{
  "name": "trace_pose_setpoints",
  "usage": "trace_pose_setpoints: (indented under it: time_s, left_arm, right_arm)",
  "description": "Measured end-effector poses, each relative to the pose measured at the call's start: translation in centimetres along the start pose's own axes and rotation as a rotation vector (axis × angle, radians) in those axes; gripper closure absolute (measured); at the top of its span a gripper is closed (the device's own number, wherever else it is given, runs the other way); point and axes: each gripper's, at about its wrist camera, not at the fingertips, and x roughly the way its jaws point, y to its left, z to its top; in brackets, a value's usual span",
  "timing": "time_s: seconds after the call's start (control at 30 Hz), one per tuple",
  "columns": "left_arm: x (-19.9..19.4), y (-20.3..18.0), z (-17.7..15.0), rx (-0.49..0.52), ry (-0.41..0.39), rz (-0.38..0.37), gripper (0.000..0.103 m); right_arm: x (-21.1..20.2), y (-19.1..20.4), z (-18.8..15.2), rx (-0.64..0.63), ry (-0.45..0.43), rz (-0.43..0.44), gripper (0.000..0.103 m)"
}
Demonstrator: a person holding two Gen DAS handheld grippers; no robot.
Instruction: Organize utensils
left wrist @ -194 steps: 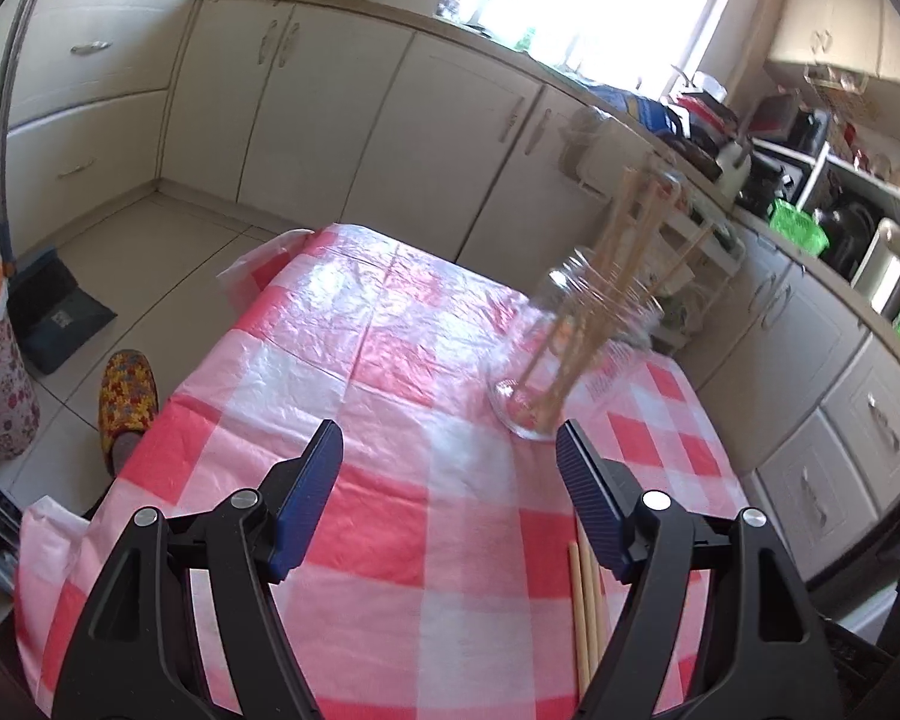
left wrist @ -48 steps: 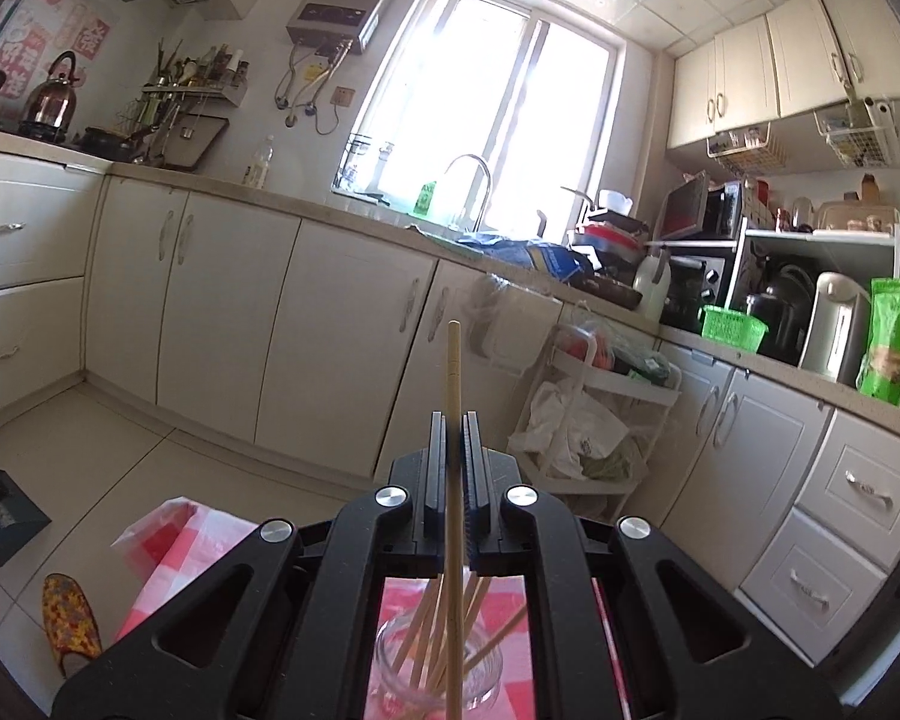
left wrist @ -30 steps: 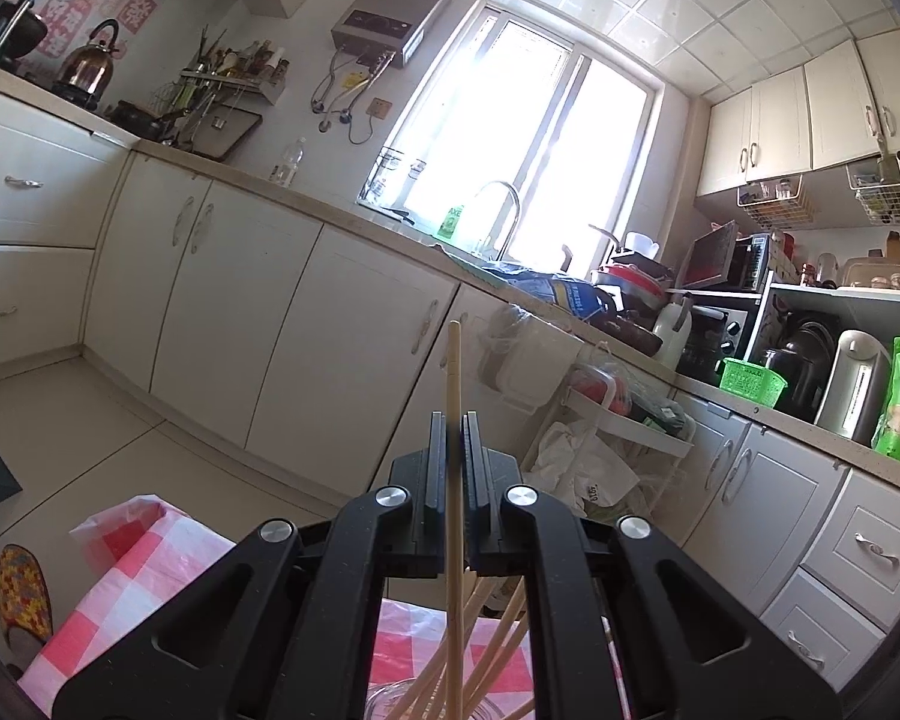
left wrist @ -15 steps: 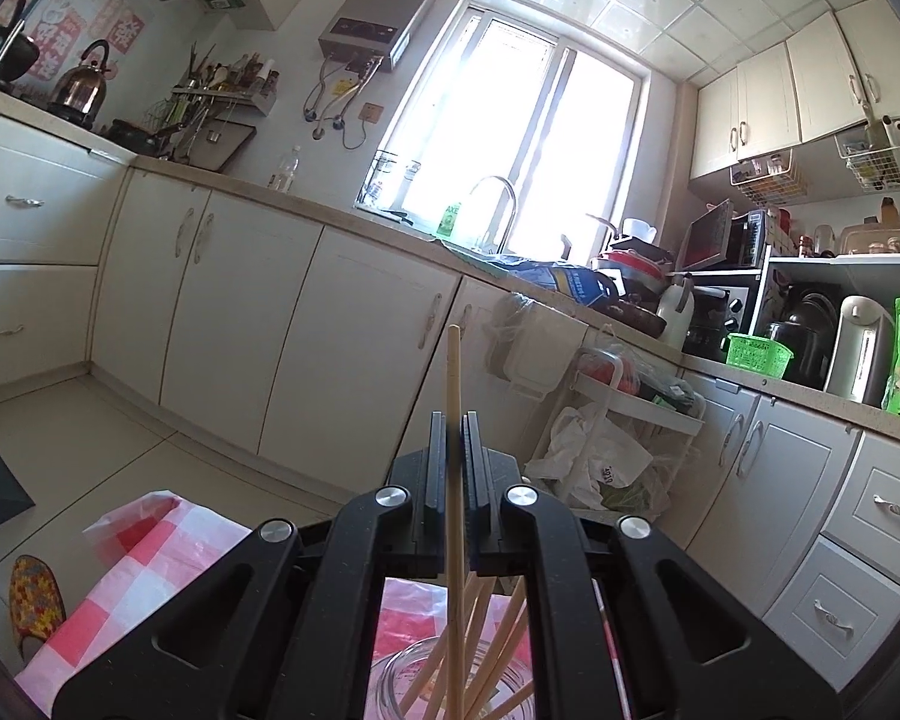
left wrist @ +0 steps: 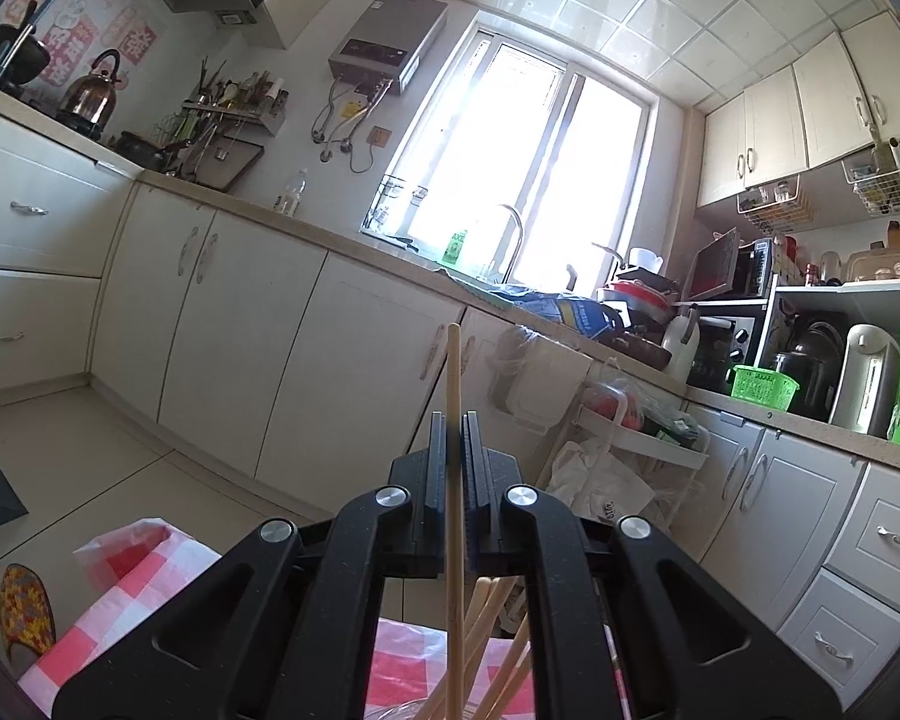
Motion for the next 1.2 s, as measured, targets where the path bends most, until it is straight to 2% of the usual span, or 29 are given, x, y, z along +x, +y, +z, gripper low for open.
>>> trace_pose_setpoints:
  time_s: [0.4,0.73,0.8,0.87,0.97,1.07,1.2]
  left_arm:
    - [-1.1,0.6,-2.4,0.026,0.046,-0.003,0.098]
    - [-2.2,0.3,-4.5,0.112,0.167,-0.02,0.097]
    - [-2.6,0.3,-4.8,0.129,0.191,-0.017,0.092]
    - [-3.1,0.5,-5.0,0.135,0.215,-0.001,0.077]
    - [-4.1,0.6,-5.0,0.146,0.239,0.023,0.062]
    - [-5.0,0.5,-4.9,0.176,0.279,0.053,0.052]
    - [-5.9,0.4,-5.1,0.219,0.384,0.108,0.04]
  right_arm:
    - [0.0,-0.2,0.1,0.006,0.003,0.001,0.097]
    - [0.0,-0.2,0.0,0.005,0.003,0.002,0.097]
    - [0.0,-0.1,0.0,0.004,0.002,0.003,0.097]
    - [-0.1,0.0,0.0,0.0,0.003,0.005,0.097]
    - [-0.2,0.1,-0.1,-0.004,-0.001,0.004,0.097]
    - [-0.2,0.2,0.0,-0.01,-0.006,0.002,0.097]
    - [-0.4,0.5,-0.1,-0.026,-0.015,-0.004,0.097]
